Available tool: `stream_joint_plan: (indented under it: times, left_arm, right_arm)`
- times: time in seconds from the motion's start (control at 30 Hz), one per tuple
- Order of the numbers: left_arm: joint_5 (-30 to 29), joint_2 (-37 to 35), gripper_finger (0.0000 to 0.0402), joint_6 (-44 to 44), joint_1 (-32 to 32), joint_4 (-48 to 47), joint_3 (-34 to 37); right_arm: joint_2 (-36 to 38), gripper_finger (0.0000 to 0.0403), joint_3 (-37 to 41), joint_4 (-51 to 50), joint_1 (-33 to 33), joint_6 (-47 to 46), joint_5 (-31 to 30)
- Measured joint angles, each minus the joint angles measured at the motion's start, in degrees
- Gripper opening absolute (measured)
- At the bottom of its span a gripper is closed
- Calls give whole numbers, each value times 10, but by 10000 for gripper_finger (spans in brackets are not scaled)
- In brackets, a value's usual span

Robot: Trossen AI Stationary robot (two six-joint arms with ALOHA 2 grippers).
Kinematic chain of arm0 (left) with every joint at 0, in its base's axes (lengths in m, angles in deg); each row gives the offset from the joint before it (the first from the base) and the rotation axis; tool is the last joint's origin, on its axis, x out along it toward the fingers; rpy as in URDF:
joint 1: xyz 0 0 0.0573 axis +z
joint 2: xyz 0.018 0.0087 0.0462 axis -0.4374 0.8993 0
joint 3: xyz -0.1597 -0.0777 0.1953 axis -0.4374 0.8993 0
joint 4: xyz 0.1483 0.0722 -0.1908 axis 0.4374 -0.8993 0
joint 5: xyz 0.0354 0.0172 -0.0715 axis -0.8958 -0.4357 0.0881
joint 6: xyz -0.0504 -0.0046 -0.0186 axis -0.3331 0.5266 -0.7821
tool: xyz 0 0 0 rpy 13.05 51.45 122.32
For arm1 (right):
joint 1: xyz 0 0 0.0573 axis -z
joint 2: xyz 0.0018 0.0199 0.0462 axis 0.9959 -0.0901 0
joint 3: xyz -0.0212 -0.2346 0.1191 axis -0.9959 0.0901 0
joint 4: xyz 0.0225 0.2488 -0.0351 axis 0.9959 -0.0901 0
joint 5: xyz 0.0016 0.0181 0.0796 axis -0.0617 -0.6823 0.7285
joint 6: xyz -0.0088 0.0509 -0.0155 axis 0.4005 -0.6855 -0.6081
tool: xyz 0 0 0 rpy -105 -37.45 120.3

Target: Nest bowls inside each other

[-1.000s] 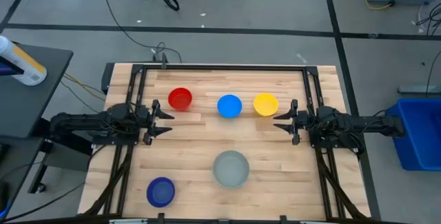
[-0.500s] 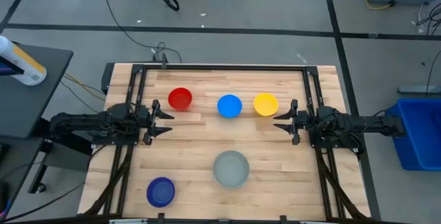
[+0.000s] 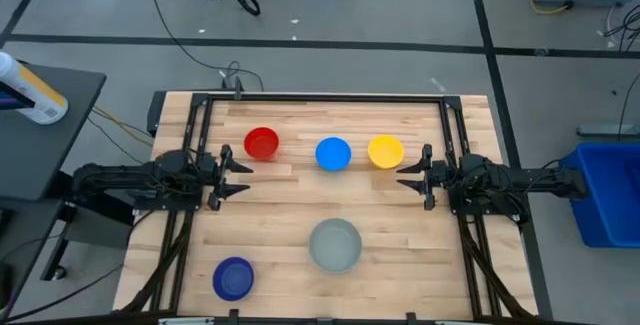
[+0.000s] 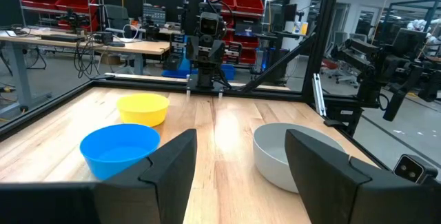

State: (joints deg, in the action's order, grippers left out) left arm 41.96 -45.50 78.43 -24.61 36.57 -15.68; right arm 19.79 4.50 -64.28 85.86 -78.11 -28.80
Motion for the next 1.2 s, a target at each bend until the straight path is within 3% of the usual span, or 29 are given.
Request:
stream_joint_plan:
  times: [0.6,1.2]
  left_arm:
    - [0,0,231,1,0,0,0]
    - [0,0,231,68,0,1,0]
  right_arm:
    - [0,129,0,0,0,0,0]
    - [0,129,0,36,0,0,0]
